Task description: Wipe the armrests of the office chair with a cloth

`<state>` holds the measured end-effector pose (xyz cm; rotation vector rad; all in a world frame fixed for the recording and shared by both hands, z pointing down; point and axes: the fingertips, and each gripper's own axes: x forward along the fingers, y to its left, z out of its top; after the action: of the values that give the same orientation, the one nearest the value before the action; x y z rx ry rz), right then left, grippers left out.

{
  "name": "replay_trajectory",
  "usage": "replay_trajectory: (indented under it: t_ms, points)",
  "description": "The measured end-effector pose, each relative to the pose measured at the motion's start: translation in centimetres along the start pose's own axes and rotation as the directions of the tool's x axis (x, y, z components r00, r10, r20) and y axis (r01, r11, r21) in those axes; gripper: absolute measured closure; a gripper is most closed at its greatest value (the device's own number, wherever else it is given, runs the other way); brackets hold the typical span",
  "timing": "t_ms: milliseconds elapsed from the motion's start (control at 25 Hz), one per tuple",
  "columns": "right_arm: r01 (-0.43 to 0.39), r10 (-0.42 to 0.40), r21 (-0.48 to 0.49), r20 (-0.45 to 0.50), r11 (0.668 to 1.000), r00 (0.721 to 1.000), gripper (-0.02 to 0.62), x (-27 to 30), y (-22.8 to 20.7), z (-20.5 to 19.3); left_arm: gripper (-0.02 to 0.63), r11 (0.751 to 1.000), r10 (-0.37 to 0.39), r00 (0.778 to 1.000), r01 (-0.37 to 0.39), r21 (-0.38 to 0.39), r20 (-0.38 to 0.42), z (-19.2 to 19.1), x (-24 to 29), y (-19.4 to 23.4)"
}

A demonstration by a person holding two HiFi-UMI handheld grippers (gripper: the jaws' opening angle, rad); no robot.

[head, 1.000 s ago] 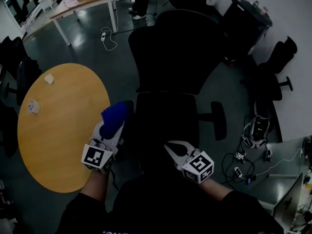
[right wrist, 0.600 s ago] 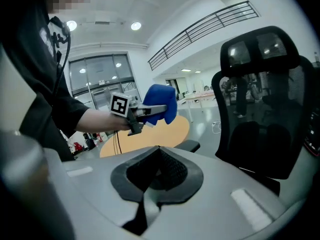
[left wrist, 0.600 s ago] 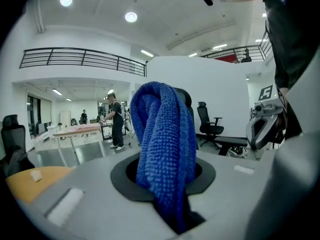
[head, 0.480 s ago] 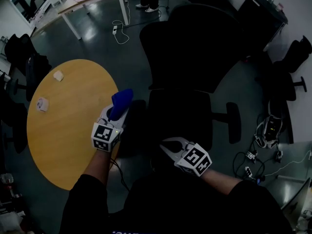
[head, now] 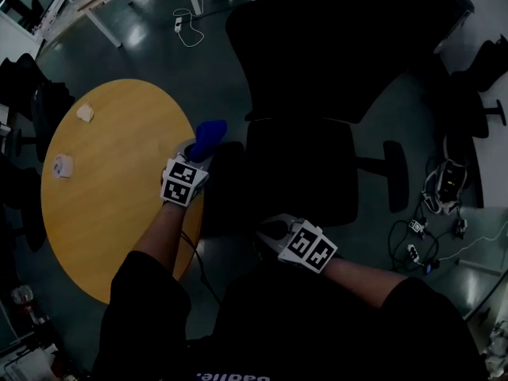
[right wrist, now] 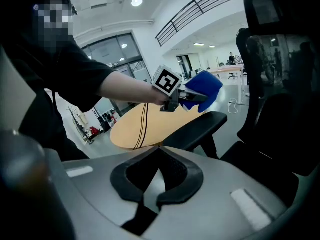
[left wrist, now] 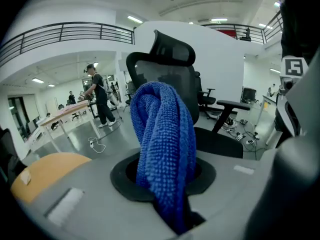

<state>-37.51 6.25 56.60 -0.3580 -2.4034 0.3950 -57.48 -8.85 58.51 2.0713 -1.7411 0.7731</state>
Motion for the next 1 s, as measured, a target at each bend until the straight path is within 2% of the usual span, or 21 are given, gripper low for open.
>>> replay_trajectory:
  t_ms: [160,360,640,1000]
  points:
    - [-0.012,0.013,0.022,-0.046,1.000,0.999,0.591,1.8,-0.5,-1.2,0.497,0.992,-0.058,0.994,0.067,0.103,-0.092,-1.5,2.2,-0.7]
    - [-0.030,0.034,0.044,-0.096,0.999,0.995,0.591,3.9,-0.8,-2.5,0.497,0.981,-0.103,0.982,0.126,0.146,-0.156,-2.5,3.3,-1.8]
    - [-0.061,0.071,0.074,-0.141,0.995,0.987,0.591,5.9,-0.1,-4.2,0.497,0.971,-0.126,0.977,0.157,0.179,-0.173,-3.1,3.5,-3.6]
    - [-0.019,0.035,0.105,-0.155,0.994,0.987,0.591,6.9,-1.0,-5.2,0.497,0.980,-0.123,0.981,0.144,0.140,-0.150,-4.1,1.5,-5.5]
